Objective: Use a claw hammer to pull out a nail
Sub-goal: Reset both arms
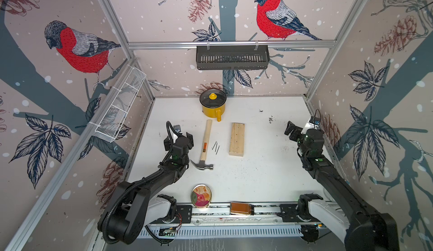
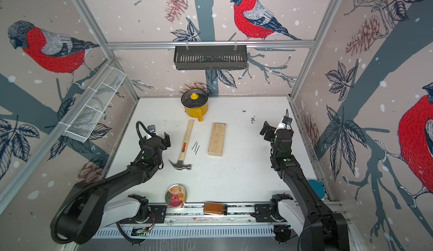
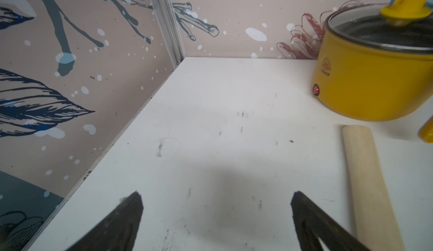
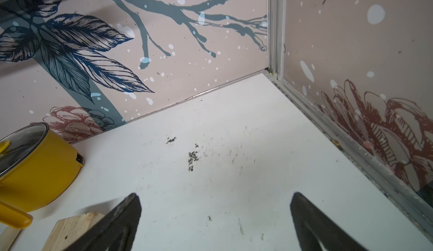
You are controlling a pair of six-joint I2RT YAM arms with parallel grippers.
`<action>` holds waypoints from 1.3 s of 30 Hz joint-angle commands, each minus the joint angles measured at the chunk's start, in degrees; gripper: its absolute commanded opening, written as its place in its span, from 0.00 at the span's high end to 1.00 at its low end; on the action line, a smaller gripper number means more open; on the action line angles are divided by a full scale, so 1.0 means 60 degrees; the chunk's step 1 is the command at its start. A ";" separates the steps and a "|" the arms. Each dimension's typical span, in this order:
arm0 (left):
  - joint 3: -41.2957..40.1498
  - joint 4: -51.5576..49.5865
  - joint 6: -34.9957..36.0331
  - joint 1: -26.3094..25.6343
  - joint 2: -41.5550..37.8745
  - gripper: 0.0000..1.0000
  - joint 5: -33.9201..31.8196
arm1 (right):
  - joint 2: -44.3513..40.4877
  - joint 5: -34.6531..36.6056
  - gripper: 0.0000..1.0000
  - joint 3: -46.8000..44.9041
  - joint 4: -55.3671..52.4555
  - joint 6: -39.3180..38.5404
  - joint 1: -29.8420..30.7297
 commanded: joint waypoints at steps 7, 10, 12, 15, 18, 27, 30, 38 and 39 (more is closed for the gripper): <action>0.0029 0.2523 0.0096 0.1735 0.1110 0.03 0.2531 | -0.0617 0.1706 0.00 -0.1155 0.1796 -0.1012 0.0425; 0.0029 0.2847 0.0336 0.1958 0.1244 0.03 0.2778 | -0.0325 0.1847 0.00 -0.1188 0.1994 -0.1049 0.0446; -0.0156 0.3484 0.0605 0.1974 0.1394 0.03 0.2886 | -0.0034 0.1867 0.00 -0.1284 0.2319 -0.1019 0.0438; -0.0307 0.4538 0.0587 0.1975 0.2207 0.03 0.2575 | 0.0449 0.2152 0.00 -0.1342 0.2639 -0.1017 0.0510; -0.0228 0.4410 0.0484 0.2151 0.2329 0.03 0.2902 | 0.0651 0.2513 0.00 -0.1549 0.3132 -0.1278 0.0661; -0.0245 0.4541 0.0544 0.2191 0.2423 0.02 0.3126 | 0.0876 0.2645 0.00 -0.2119 0.4141 -0.1653 0.0325; -0.0245 0.4545 0.0553 0.2194 0.2409 0.02 0.3128 | 0.1016 0.2722 0.00 -0.2313 0.4486 -0.1733 0.0139; -0.0241 0.4547 0.0553 0.2195 0.2423 0.02 0.3128 | 0.2309 0.3183 0.01 -0.2544 0.5503 -0.1918 -0.0123; -0.0245 0.4546 0.0553 0.2195 0.2423 0.02 0.3128 | 0.2514 0.3184 0.01 -0.2566 0.5702 -0.1927 -0.0150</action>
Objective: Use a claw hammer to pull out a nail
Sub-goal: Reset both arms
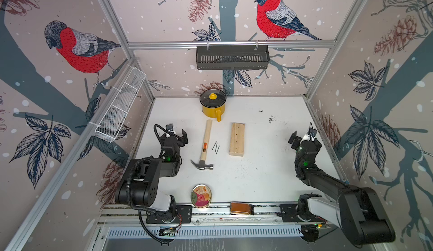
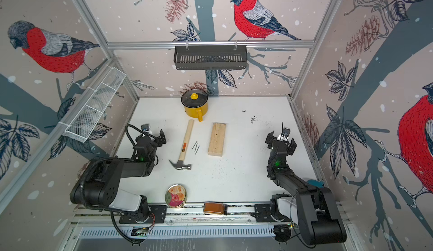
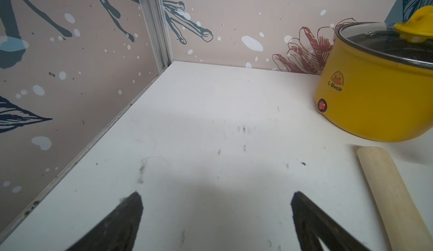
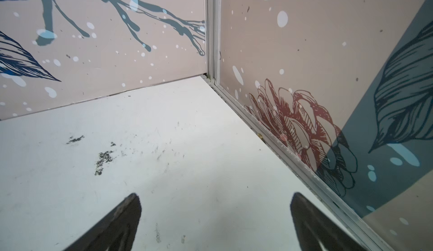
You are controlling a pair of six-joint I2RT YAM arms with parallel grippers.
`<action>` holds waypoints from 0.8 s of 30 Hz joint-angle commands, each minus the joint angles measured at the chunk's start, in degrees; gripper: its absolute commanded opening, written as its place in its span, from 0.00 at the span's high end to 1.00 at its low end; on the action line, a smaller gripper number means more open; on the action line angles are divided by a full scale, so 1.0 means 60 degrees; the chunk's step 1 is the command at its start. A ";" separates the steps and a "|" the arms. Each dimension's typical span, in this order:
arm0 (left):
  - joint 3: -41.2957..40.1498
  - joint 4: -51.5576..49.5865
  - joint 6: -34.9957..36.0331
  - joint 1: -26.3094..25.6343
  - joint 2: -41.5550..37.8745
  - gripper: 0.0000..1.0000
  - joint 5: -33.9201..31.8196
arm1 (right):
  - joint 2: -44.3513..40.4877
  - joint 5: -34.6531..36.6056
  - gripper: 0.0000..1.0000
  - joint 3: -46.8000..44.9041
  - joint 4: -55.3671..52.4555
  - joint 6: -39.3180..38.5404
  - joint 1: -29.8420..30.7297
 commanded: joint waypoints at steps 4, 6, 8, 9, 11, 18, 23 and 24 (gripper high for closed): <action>-0.0005 0.0500 0.0174 0.0016 0.0005 0.01 0.0112 | 0.0971 0.0171 0.01 0.0103 0.1352 -0.0271 -0.0081; -0.0004 0.0511 0.0185 0.0017 0.0007 0.01 0.0101 | 0.1080 0.0102 0.01 0.0077 0.1644 -0.0306 -0.0064; -0.0003 0.0512 0.0185 0.0016 0.0011 0.02 0.0101 | 0.1184 -0.0004 0.00 0.0035 0.1934 -0.0363 -0.0050; 0.0006 0.0487 0.0185 0.0017 0.0007 0.01 0.0113 | 0.1236 -0.0025 0.00 0.0024 0.2061 -0.0382 -0.0057; 0.0004 0.0503 0.0183 0.0016 0.0010 0.02 0.0101 | 0.1279 -0.0214 0.00 0.0032 0.2136 -0.0309 -0.0107; 0.0010 0.0500 0.0184 0.0016 0.0007 0.01 0.0114 | 0.2479 -0.1164 0.00 -0.0808 0.4991 -0.0531 -0.0009; 0.0010 0.0490 0.0183 0.0017 0.0018 0.02 0.0109 | 0.3441 -0.1164 0.00 -0.0732 0.6070 -0.1235 0.0392; 0.0010 0.0490 0.0185 0.0017 0.0010 0.02 0.0097 | 0.3217 -0.1152 0.00 -0.0575 0.5351 -0.1133 0.0380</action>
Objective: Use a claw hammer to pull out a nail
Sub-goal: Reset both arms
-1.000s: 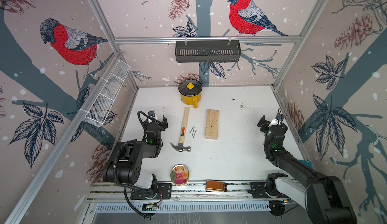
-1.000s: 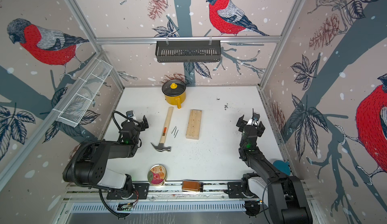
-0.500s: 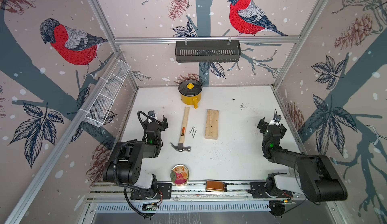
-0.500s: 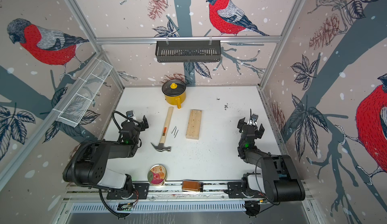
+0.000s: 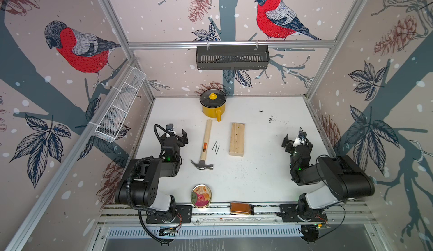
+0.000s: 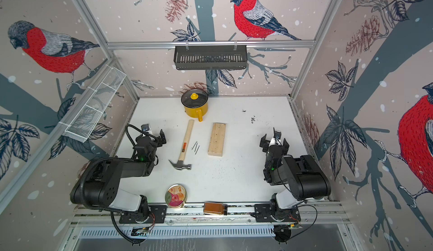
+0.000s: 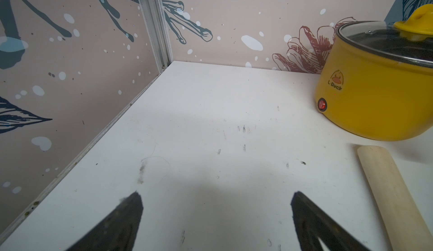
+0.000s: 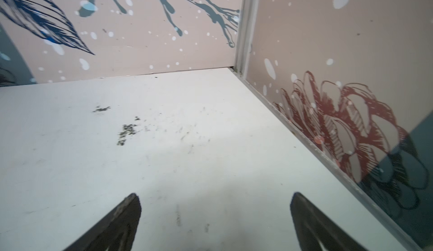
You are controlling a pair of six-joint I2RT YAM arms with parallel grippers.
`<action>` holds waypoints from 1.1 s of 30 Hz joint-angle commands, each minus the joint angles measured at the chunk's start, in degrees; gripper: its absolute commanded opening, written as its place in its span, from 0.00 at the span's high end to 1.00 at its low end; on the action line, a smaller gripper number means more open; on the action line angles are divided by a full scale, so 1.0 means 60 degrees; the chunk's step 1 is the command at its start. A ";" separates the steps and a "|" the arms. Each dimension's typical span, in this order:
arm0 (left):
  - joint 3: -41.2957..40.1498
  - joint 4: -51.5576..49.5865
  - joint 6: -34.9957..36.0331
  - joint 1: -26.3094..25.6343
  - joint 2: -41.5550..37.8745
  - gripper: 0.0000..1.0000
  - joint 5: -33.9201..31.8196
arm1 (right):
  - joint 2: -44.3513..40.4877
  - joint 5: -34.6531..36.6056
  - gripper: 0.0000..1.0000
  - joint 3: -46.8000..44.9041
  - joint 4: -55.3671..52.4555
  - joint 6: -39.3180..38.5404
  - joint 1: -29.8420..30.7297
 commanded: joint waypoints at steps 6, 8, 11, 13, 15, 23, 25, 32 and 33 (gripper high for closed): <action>0.0009 0.0497 0.0144 0.0016 0.0003 0.02 0.0094 | -0.0239 -0.0682 0.00 0.0663 -0.0519 0.0039 -0.0347; 0.0010 0.0498 0.0149 0.0017 0.0004 0.02 0.0096 | -0.0256 -0.0695 0.00 0.0667 -0.0561 0.0054 -0.0361; 0.0003 0.0499 0.0149 0.0017 0.0004 0.02 0.0093 | -0.0258 -0.0717 0.00 0.0666 -0.0565 0.0052 -0.0374; 0.0010 0.0498 0.0149 0.0017 0.0004 0.01 0.0096 | -0.0248 -0.0864 0.00 0.0759 -0.0745 0.0121 -0.0473; 0.0004 0.0499 0.0149 0.0016 0.0004 0.01 0.0097 | -0.0265 -0.0959 0.00 0.0785 -0.0822 0.0155 -0.0523; 0.0008 0.0493 0.0149 0.0017 -0.0004 0.01 0.0097 | -0.0241 -0.0986 0.00 0.0814 -0.0868 0.0169 -0.0550; 0.0003 0.0492 0.0163 0.0014 0.0004 0.02 0.0097 | -0.0243 -0.1000 0.00 0.0818 -0.0869 0.0171 -0.0552; 0.0010 0.0485 0.0149 0.0009 0.0003 0.01 0.0095 | -0.0243 -0.0994 0.00 0.0838 -0.0876 0.0169 -0.0548; 0.0010 0.0485 0.0146 0.0016 0.0010 0.01 0.0097 | -0.0243 -0.0992 0.00 0.0837 -0.0876 0.0169 -0.0544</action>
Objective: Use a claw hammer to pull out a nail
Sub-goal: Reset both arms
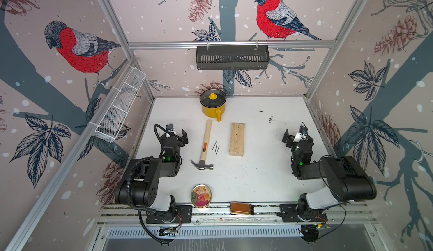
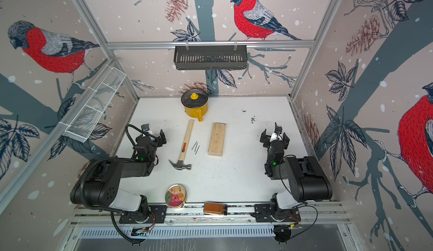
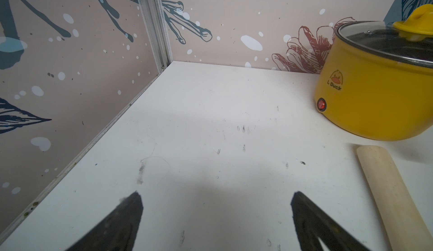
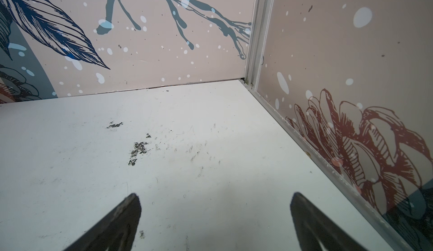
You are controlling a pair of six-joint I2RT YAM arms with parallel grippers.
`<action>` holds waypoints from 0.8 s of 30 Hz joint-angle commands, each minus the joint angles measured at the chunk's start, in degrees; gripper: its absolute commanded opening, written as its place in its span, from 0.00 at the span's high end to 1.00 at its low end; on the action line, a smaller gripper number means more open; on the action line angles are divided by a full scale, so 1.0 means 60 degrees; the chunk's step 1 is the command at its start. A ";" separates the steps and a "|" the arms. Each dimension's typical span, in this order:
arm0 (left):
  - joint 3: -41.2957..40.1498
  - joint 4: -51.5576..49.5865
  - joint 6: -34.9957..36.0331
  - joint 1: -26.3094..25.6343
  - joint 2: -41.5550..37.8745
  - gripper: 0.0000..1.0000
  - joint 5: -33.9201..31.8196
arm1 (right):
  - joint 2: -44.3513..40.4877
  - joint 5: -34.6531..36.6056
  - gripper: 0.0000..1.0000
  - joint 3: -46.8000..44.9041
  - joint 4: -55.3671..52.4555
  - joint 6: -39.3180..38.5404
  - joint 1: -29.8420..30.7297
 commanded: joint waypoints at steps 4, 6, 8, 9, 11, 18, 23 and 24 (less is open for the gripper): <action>0.0010 0.0485 0.0153 0.0017 0.0007 0.02 0.0086 | -0.0021 -0.0036 0.00 0.0048 0.0073 0.0144 -0.0013; 0.0010 0.0485 0.0153 0.0017 0.0015 0.01 0.0086 | -0.0023 -0.0045 0.00 0.0053 0.0073 0.0145 -0.0013; 0.0010 0.0487 0.0155 0.0017 0.0010 0.02 0.0086 | -0.0021 -0.0033 0.00 0.0046 0.0075 0.0144 -0.0010; 0.0010 0.0486 0.0150 0.0019 0.0014 0.02 0.0086 | -0.0020 -0.0045 0.00 0.0050 0.0075 0.0145 -0.0013; 0.0010 0.0485 0.0154 0.0009 0.0004 0.02 0.0094 | -0.0022 -0.0042 0.00 0.0046 0.0079 0.0144 -0.0012; 0.0156 0.0301 0.0116 0.0135 0.0079 0.01 0.0387 | -0.0021 -0.0045 0.00 0.0046 0.0082 0.0147 -0.0012; 0.0058 0.0397 0.0191 0.0148 0.0031 0.02 0.0568 | -0.0028 -0.0042 0.00 0.0058 0.0073 0.0144 -0.0013; 0.0040 0.0440 0.0233 0.0139 0.0040 0.02 0.0666 | -0.0021 -0.0039 0.00 0.0051 0.0075 0.0144 -0.0013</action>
